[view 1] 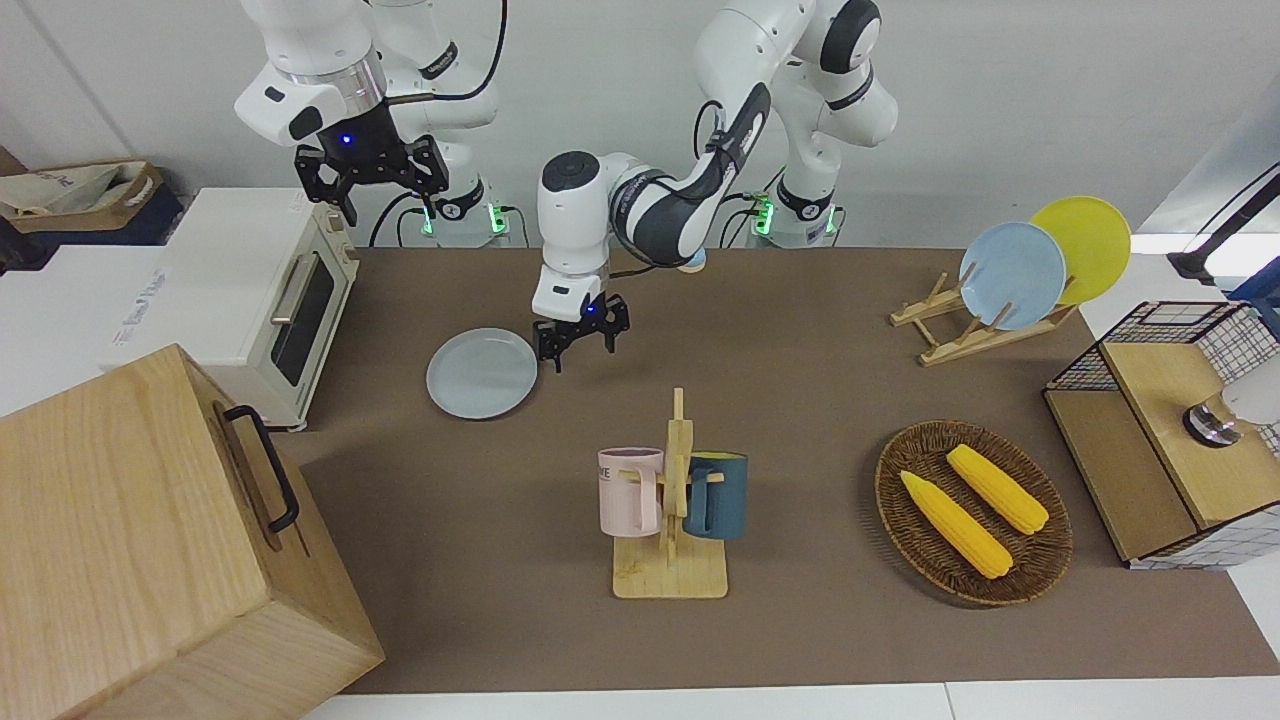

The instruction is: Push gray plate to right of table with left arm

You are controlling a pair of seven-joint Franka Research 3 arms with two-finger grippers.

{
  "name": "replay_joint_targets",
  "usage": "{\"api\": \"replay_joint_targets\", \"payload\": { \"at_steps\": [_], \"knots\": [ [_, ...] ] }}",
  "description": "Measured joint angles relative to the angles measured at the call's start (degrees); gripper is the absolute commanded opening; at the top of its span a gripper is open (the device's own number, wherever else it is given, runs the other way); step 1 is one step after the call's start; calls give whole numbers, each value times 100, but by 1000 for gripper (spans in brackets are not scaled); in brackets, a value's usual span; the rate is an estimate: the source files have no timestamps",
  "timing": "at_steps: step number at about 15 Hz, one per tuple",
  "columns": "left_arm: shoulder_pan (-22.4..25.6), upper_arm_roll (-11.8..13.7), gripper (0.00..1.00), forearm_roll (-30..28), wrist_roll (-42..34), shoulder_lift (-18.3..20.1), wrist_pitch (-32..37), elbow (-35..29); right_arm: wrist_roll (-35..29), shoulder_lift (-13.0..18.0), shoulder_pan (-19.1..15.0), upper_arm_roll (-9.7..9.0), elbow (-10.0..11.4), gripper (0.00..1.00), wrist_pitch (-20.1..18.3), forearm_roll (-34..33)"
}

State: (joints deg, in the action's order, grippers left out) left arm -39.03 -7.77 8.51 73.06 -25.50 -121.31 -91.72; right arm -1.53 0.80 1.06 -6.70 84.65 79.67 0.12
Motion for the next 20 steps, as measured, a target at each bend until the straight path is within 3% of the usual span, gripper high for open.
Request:
{"api": "replay_joint_targets", "payload": {
  "at_steps": [8,11,14,20],
  "knots": [
    [976,5,993,-21,-2106,895,1920,10,0,0,0,0,0,983,0,0],
    [1435,7,993,-36,-2710,1209,2223,0,0,0,0,0,0,983,0,0],
    [2144,15,1000,-107,-4025,1548,2618,-13,0,0,0,0,0,983,0,0],
    [3317,30,991,-236,-5829,1803,2858,-31,0,0,0,0,0,983,0,0]
  ]
}}
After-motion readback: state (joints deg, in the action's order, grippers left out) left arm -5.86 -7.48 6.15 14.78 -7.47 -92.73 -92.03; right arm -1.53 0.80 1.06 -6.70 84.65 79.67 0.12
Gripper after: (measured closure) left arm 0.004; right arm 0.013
